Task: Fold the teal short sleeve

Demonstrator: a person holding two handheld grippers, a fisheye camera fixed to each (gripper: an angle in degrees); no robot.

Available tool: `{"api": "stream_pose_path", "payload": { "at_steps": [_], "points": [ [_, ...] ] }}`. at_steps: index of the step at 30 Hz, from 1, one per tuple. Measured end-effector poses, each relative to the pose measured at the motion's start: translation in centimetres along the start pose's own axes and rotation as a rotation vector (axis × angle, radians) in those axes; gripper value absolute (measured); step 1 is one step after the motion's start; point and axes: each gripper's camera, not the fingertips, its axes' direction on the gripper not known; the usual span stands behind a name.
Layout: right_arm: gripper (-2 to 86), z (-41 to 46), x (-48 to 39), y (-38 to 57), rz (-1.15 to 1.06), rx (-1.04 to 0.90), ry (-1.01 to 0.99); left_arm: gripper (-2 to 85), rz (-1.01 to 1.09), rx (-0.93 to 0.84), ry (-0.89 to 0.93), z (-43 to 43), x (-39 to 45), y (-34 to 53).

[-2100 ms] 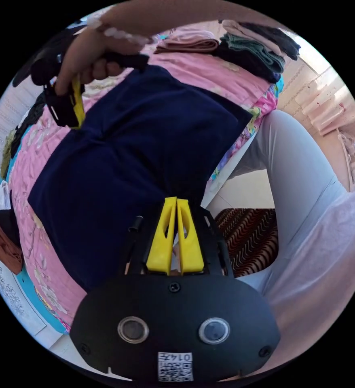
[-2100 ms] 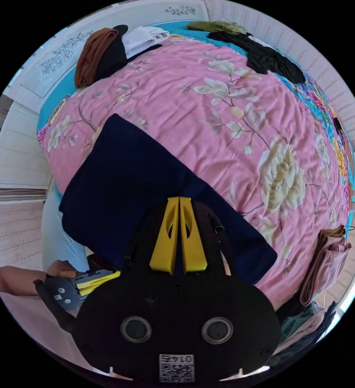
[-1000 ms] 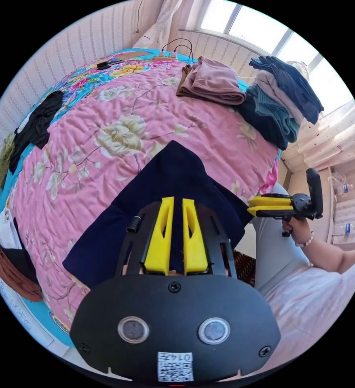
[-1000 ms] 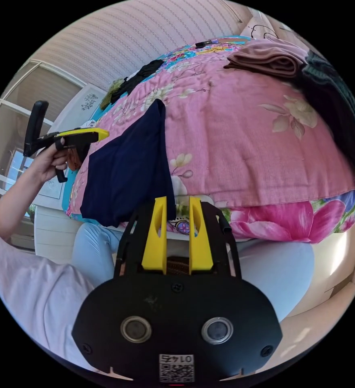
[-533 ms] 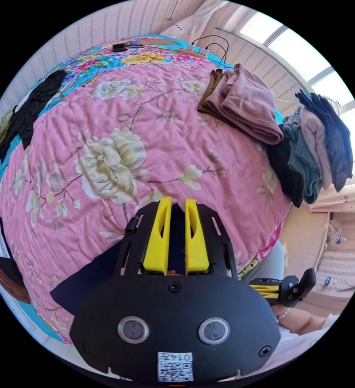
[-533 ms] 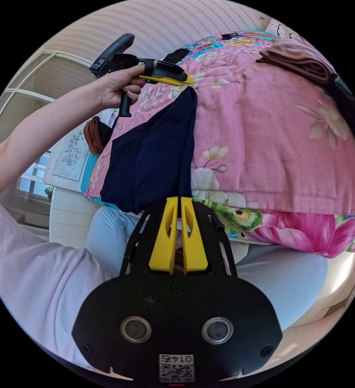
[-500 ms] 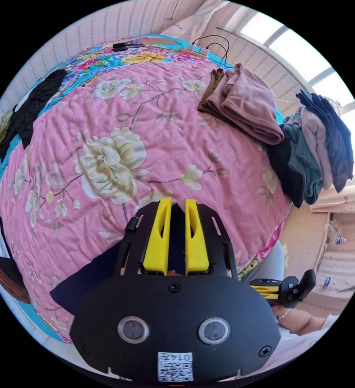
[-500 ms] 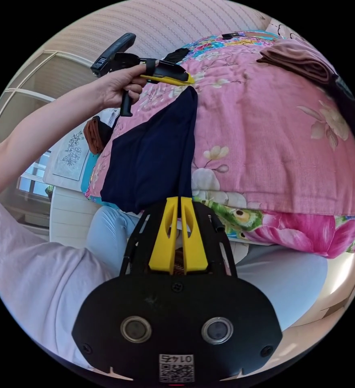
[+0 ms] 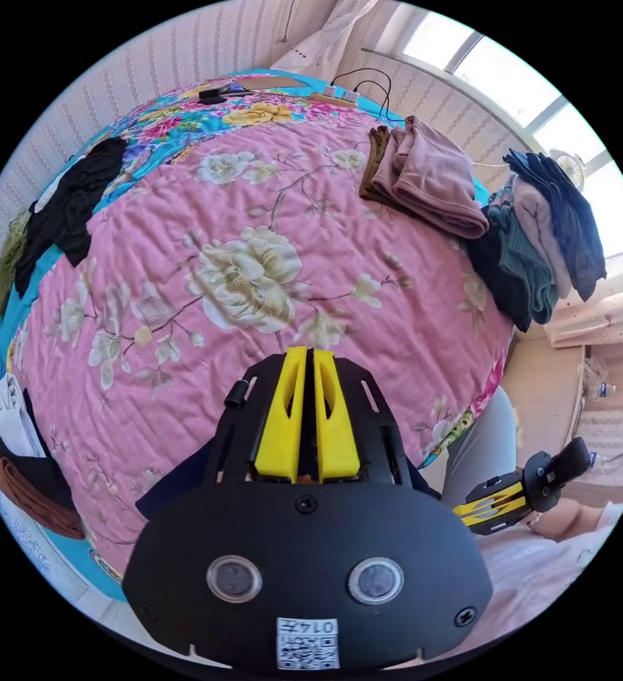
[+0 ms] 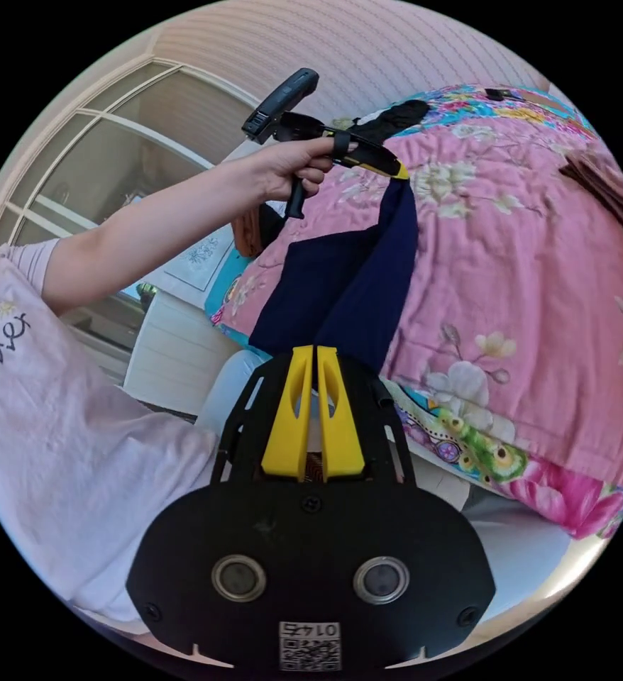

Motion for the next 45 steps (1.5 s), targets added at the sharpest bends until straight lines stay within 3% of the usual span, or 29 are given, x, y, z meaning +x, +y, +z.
{"api": "stream_pose_path", "payload": {
  "at_steps": [7, 10, 13, 20, 25, 32, 36, 45],
  "points": [
    [0.7, 12.3, -9.7, -8.0, -0.331, -0.219, -0.181, -0.3, -0.219, 0.02, -0.117, -6.7, -13.2, 13.8],
    [1.2, 19.5, -12.4, -10.2, -0.354, -0.388, -0.141, -0.2, -0.422, 0.005, -0.184, -6.1, -18.6, 20.2],
    [1.6, 23.6, -13.9, -10.8, -0.362, -0.491, -0.084, 0.1, -0.552, 0.065, -0.12, -6.7, -21.3, 26.0],
    [2.3, 23.9, -15.1, -12.9, -0.371, -0.457, -0.116, 0.6, -0.516, 0.147, -0.059, -9.1, -18.0, 36.6],
    [4.0, 24.5, -15.4, -19.7, -0.385, -0.356, 0.087, 5.8, -0.571, 0.196, 0.035, -9.6, -12.3, 44.3],
    [7.7, 32.6, -17.6, -28.5, -0.353, -0.388, 0.315, 6.6, -0.634, 0.143, 0.094, -7.1, -10.5, 46.7],
    [5.2, 38.1, -17.8, -30.4, -0.34, -0.532, 0.458, 1.5, -0.633, 0.158, 0.115, -7.6, -11.1, 48.2],
    [-0.2, 37.4, -23.6, -33.6, -0.468, -0.498, 0.406, -0.9, -0.569, 0.273, 0.14, -12.0, -10.6, 51.4]
  ]
}}
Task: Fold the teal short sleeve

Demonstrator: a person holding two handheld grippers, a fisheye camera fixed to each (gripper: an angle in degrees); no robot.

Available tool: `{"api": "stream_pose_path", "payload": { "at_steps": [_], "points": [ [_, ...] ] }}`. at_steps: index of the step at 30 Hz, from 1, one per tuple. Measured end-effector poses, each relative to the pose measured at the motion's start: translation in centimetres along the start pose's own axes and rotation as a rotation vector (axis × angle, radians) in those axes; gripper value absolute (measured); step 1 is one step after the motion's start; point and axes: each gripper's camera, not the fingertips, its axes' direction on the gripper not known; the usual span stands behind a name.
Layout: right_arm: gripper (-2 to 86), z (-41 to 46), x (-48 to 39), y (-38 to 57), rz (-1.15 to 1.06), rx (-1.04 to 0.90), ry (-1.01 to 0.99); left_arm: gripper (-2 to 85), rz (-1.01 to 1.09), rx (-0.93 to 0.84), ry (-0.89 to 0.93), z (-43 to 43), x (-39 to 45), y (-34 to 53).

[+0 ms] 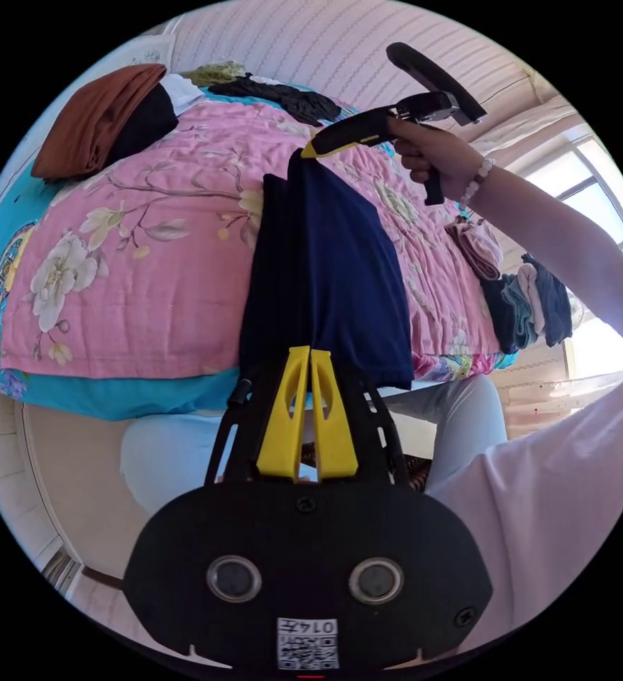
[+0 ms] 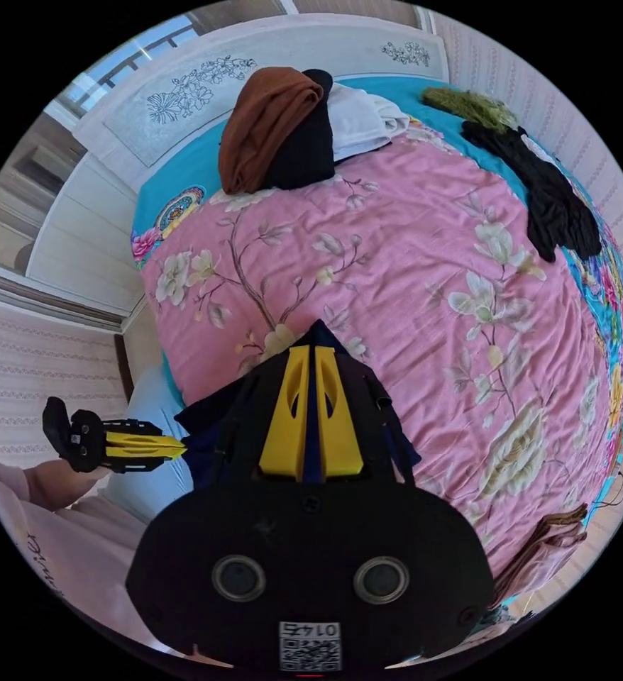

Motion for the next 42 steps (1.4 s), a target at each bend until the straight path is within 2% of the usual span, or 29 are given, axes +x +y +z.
{"api": "stream_pose_path", "payload": {
  "at_steps": [4, 10, 15, 19, 22, 27, 30, 35, 42],
  "points": [
    [0.1, -0.3, -1.1, -2.2, -0.032, -0.005, -0.012, -0.9, -0.008, 0.054, -0.085, -2.6, -0.7, 0.8],
    [5.3, 1.2, -1.9, -4.0, -0.015, -0.076, -0.001, 1.5, -0.078, -0.072, -0.188, -0.3, -2.2, 0.7],
    [10.3, -1.1, -2.0, -4.8, -0.051, -0.052, 0.086, 6.4, -0.067, 0.018, -0.138, -2.7, -1.1, 1.6],
    [14.0, 0.5, -1.0, -5.4, 0.003, -0.167, 0.018, 10.4, -0.094, -0.03, -0.096, -0.6, -1.4, 0.8],
    [13.1, 2.6, -1.3, -4.6, -0.024, -0.282, 0.003, 10.5, -0.118, -0.082, -0.08, 1.7, -1.1, 0.4],
    [5.6, 0.5, -2.9, -2.5, -0.111, -0.259, 0.055, 3.4, -0.073, -0.107, -0.143, 2.2, 0.6, -0.3],
    [4.8, -2.3, -3.5, 0.2, -0.144, -0.19, 0.071, 0.4, -0.041, -0.075, -0.109, 1.5, 2.0, 0.1],
    [4.0, -9.9, -3.2, 8.5, -0.079, 0.078, 0.021, -0.6, 0.037, -0.005, -0.05, -0.6, 5.1, 1.3],
    [3.3, -19.7, -0.3, 25.1, 0.243, 0.382, -0.049, -0.8, 0.297, 0.15, 0.031, -5.2, 13.9, 2.0]
  ]
}}
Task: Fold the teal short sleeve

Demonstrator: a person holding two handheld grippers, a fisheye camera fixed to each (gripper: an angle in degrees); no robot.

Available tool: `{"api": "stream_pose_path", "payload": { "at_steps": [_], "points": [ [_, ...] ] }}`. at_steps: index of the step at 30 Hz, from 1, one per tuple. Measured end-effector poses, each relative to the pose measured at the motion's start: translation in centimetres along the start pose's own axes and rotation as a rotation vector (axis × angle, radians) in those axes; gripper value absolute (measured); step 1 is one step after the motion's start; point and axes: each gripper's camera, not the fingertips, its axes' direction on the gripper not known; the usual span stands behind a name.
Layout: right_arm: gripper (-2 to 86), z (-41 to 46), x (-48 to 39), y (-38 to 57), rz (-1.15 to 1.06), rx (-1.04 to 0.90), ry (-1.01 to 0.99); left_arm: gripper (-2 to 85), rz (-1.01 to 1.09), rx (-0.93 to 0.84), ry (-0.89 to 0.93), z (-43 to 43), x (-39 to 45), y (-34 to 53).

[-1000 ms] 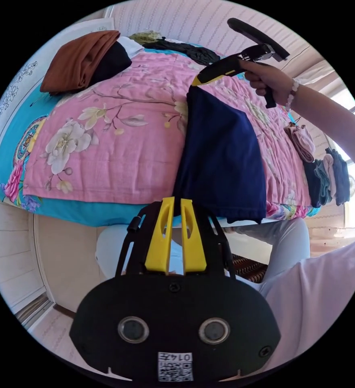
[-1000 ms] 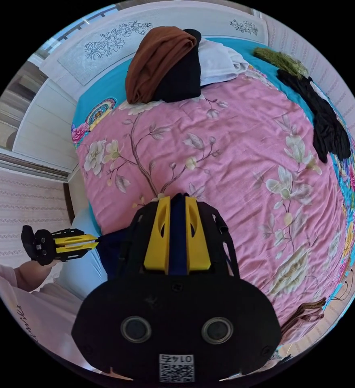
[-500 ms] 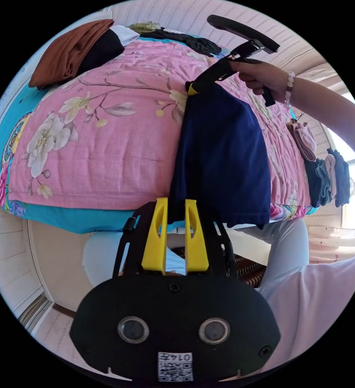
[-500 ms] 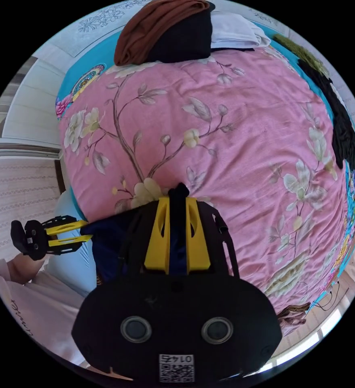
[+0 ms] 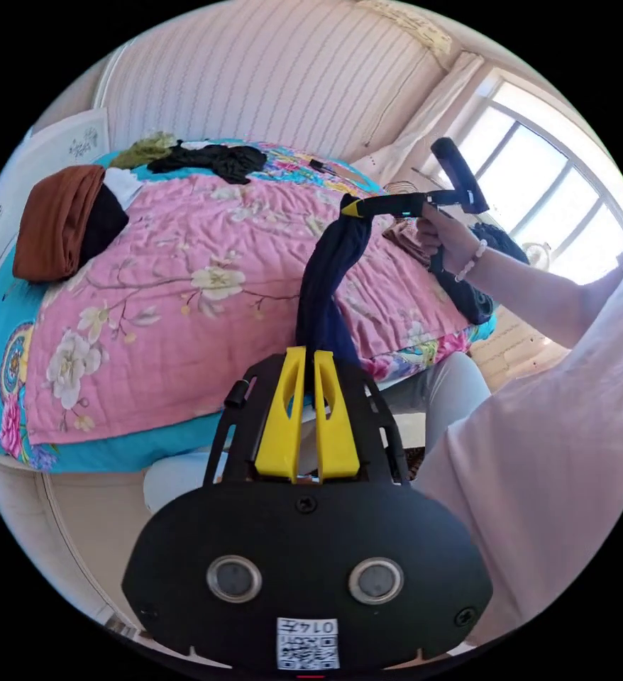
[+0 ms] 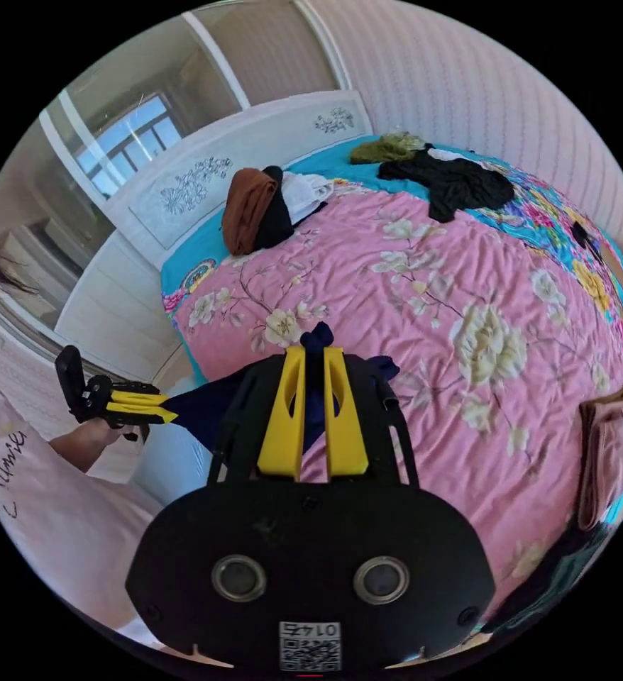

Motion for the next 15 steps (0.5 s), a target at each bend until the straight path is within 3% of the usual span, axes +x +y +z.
{"api": "stream_pose_path", "payload": {
  "at_steps": [7, 15],
  "points": [
    [3.1, -11.1, 4.2, 10.6, 0.272, 0.242, 0.004, -0.8, 0.197, -0.043, 0.085, 1.4, 9.1, -4.0],
    [3.1, -19.1, 6.8, 18.5, 0.354, 0.337, 0.051, -0.9, 0.291, -0.057, 0.205, 3.5, 15.7, -7.2]
  ]
}}
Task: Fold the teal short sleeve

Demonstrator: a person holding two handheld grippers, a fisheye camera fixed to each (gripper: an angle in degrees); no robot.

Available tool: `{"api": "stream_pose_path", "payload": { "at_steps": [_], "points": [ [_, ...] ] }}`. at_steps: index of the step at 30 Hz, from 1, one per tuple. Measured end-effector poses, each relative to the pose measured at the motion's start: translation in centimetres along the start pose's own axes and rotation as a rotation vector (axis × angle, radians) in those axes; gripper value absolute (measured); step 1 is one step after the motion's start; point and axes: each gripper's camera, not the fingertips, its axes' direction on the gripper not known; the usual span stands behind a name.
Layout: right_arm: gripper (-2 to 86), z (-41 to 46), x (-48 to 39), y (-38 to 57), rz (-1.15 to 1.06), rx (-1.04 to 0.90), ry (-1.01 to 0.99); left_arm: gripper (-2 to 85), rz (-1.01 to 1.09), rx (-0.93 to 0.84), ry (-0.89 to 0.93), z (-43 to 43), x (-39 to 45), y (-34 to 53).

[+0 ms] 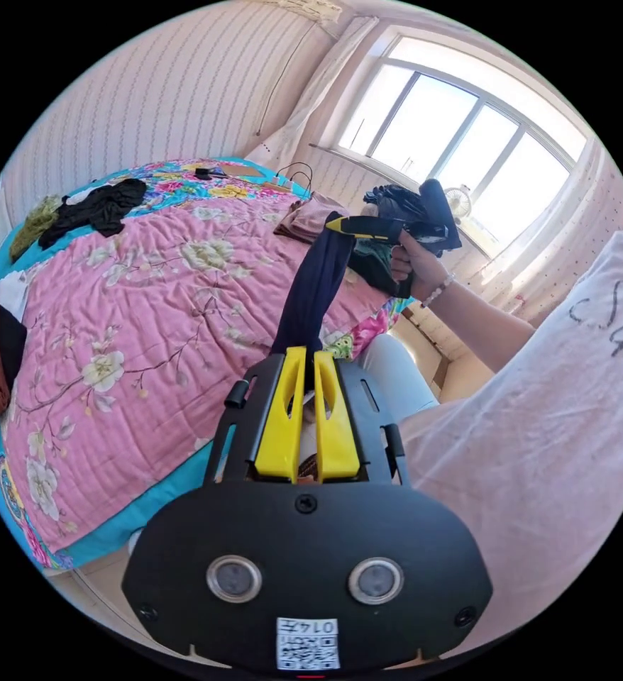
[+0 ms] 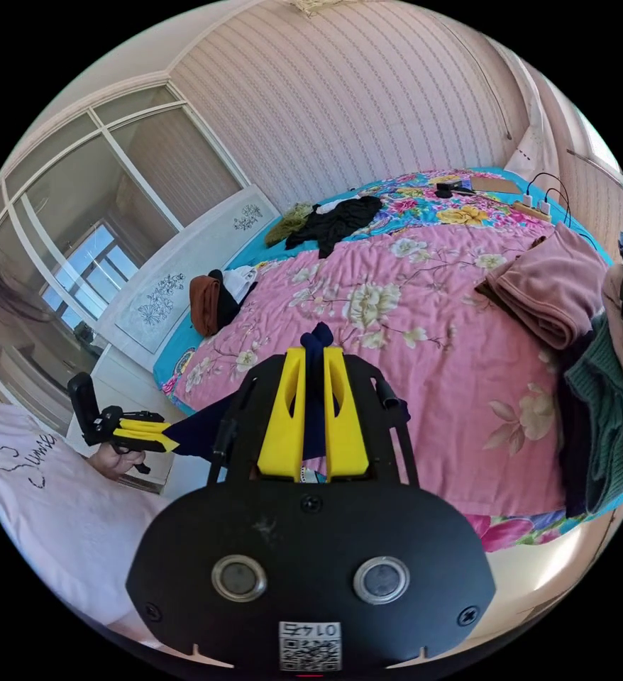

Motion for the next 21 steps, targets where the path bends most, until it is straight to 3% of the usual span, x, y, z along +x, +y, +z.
{"api": "stream_pose_path", "payload": {
  "at_steps": [9, 14, 21],
  "points": [
    [3.1, -5.5, 5.3, -2.4, 0.007, 0.113, -0.017, -0.9, 0.206, 0.057, 0.063, 0.4, 3.0, -10.9],
    [3.3, -7.1, 8.7, -5.8, 0.01, 0.167, 0.023, -0.8, 0.304, 0.045, 0.054, 4.8, 4.5, -17.0],
    [4.3, -12.1, 14.2, -17.1, -0.006, 0.092, 0.332, -0.2, 0.333, 0.232, 0.211, 12.5, 4.6, -31.3]
  ]
}}
